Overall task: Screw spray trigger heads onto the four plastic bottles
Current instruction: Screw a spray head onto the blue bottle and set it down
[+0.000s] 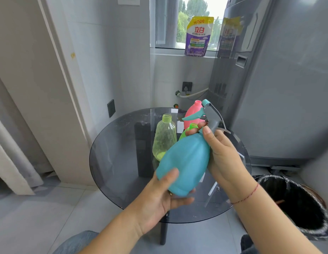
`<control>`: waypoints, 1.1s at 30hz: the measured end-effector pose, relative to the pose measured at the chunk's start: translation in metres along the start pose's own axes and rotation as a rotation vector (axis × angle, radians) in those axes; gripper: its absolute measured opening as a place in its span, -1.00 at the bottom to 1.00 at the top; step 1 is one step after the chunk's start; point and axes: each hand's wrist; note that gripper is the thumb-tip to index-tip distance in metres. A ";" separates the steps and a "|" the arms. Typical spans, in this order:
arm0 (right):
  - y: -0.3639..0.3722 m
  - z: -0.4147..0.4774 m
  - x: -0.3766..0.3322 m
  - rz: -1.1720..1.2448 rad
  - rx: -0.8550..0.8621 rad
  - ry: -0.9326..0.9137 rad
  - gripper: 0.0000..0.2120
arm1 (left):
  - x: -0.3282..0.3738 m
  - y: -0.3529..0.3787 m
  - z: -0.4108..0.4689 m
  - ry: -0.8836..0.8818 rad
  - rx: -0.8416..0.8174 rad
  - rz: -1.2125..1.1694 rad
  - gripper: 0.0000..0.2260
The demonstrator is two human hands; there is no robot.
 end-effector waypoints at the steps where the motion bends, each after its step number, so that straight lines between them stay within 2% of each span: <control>1: 0.002 -0.001 0.002 -0.035 0.017 -0.007 -0.82 | -0.004 0.000 0.002 0.138 0.150 0.140 -0.31; 3: 0.004 -0.003 0.004 -0.085 0.052 -0.018 -0.86 | -0.005 -0.003 0.005 0.290 0.337 0.269 -0.26; 4: 0.006 -0.003 0.004 -0.093 0.057 -0.019 -0.86 | -0.004 -0.005 0.006 0.286 0.340 0.253 -0.25; 5: 0.006 -0.003 0.002 -0.084 0.041 -0.013 -0.86 | 0.000 -0.004 0.004 0.204 0.263 0.153 -0.27; 8: 0.003 -0.002 -0.008 0.018 -0.075 0.045 -0.82 | 0.009 -0.003 -0.005 -0.149 -0.105 -0.148 -0.36; 10: 0.000 -0.001 -0.011 0.024 -0.098 0.071 -0.81 | 0.007 -0.007 -0.003 -0.130 -0.119 -0.095 -0.41; 12: 0.000 -0.002 -0.006 -0.037 -0.029 0.068 -0.78 | 0.004 -0.006 0.001 0.062 0.040 0.123 -0.40; 15: 0.007 -0.005 0.010 -0.123 0.120 0.052 -0.79 | -0.002 -0.003 0.008 0.455 0.551 0.643 -0.18; 16: 0.010 -0.006 0.012 -0.119 0.147 0.044 -0.80 | -0.004 -0.003 0.010 0.544 0.655 0.747 -0.14; 17: 0.011 -0.006 0.012 -0.106 0.150 0.033 -0.82 | -0.004 -0.002 0.010 0.582 0.688 0.797 -0.12; 19: 0.009 -0.006 0.005 -0.101 0.094 0.018 -0.83 | -0.001 -0.004 0.009 0.507 0.611 0.832 -0.12; 22: 0.007 -0.007 -0.002 -0.162 -0.023 0.044 -0.63 | 0.012 -0.012 0.003 0.210 0.254 0.610 -0.18; 23: 0.009 -0.009 -0.002 -0.174 -0.042 0.055 -0.59 | 0.013 -0.014 0.002 0.163 0.202 0.556 -0.19; 25: 0.012 -0.013 0.000 -0.195 -0.043 0.059 -0.60 | 0.011 -0.014 0.003 0.170 0.235 0.561 -0.22; 28: 0.018 -0.015 0.003 -0.243 0.001 0.041 -0.69 | 0.004 -0.008 0.005 0.255 0.372 0.622 -0.26; 33: 0.028 -0.017 0.003 -0.382 0.083 -0.008 -0.86 | -0.003 -0.004 0.006 0.330 0.533 0.725 -0.21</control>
Point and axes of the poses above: each hand's wrist, its own z-axis towards the middle knuckle, its own y-axis out of the palm, x = y × z, and after that the axes turned 13 degrees about -y, right-handed
